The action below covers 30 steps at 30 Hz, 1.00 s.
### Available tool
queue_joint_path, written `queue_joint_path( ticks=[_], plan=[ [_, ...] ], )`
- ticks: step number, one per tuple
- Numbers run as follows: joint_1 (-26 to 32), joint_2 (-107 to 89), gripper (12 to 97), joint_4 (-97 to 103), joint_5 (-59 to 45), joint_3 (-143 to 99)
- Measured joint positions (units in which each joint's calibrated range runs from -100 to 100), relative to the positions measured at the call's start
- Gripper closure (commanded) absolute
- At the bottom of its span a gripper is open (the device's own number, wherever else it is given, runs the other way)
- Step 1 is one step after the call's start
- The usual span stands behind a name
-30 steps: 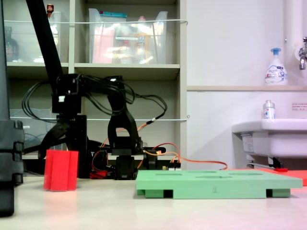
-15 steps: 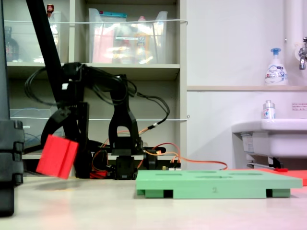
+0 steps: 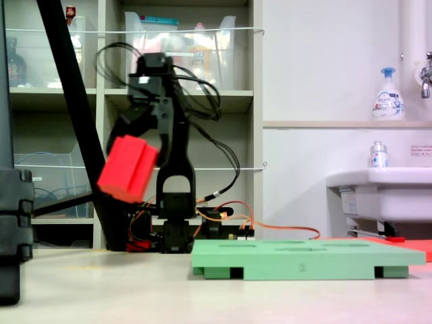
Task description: Put the cross columnar block into the corresponding hole
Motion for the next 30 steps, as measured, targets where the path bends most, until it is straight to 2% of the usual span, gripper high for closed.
queue_joint_path(
  ticks=[7, 13, 30],
  plan=[
    [9.23, 1.64, 70.5, 0.00, 10.65, 0.00],
    [14.70, 9.44, 70.5, 0.59, 14.99, 0.00],
    [19.88, 57.46, 70.5, 2.64, 16.26, 43.61]
  ],
)
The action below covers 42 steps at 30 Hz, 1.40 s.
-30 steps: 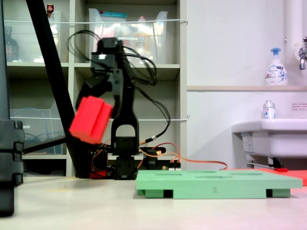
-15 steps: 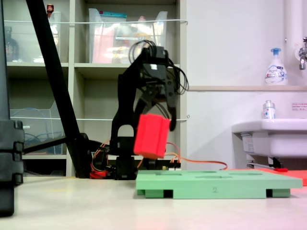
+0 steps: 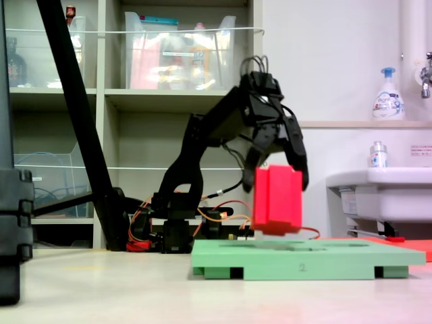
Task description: Put the cross columnar block into the corresponding hole
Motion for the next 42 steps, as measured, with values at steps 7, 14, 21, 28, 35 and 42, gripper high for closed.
queue_joint_path(
  ticks=[7, 14, 21, 28, 35, 42],
  plan=[
    [0.39, 3.56, 70.5, 4.21, 0.20, 0.00],
    [0.63, 5.20, 70.3, 7.05, 2.10, 0.00],
    [0.93, 6.70, 70.3, 9.79, 4.49, 0.10],
    [0.93, 8.76, 70.3, 11.75, 4.44, 0.10],
    [0.98, 11.08, 70.3, 12.53, 4.49, 0.10],
    [1.17, 13.82, 70.3, 13.80, 4.20, 1.18]
  ],
)
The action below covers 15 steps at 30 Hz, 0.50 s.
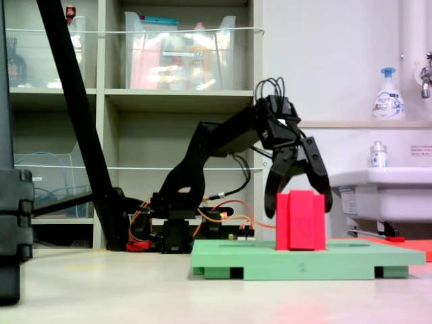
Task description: Put the cross columnar block into the corresponding hole
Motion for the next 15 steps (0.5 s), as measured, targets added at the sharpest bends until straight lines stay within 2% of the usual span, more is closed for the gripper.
queue_joint_path(
  ticks=[12, 15],
  plan=[
    [-0.10, 4.79, 69.7, 6.56, -4.54, 0.10],
    [-0.10, 4.92, 61.2, 6.66, -4.54, 0.10]
  ],
)
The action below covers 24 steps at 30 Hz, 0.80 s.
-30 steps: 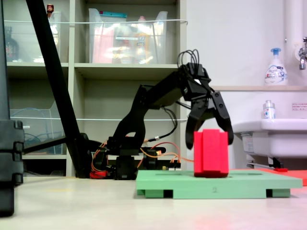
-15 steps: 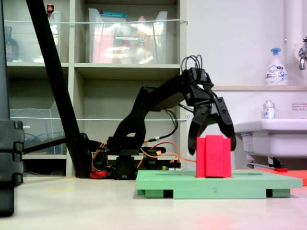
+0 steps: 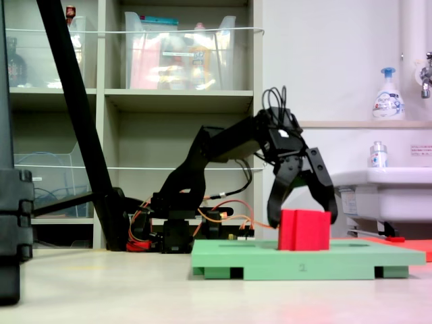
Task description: Put the cross columnar block into the corresponding hole
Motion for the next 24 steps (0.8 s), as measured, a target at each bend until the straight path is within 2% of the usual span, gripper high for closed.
queue_joint_path(
  ticks=[4, 6, 8, 13, 17, 24],
  plan=[
    [0.00, 0.00, 53.8, 0.00, 0.00, 0.00],
    [0.00, 0.00, 40.9, -0.10, 0.00, 0.00],
    [0.05, -0.41, 33.5, -1.96, -0.05, 0.00],
    [0.05, -5.75, 33.4, -7.54, -0.05, -0.10],
    [0.05, -18.06, 33.6, -13.90, -1.12, 0.00],
    [-2.15, -51.85, 33.6, -23.30, -14.65, 0.00]
  ],
)
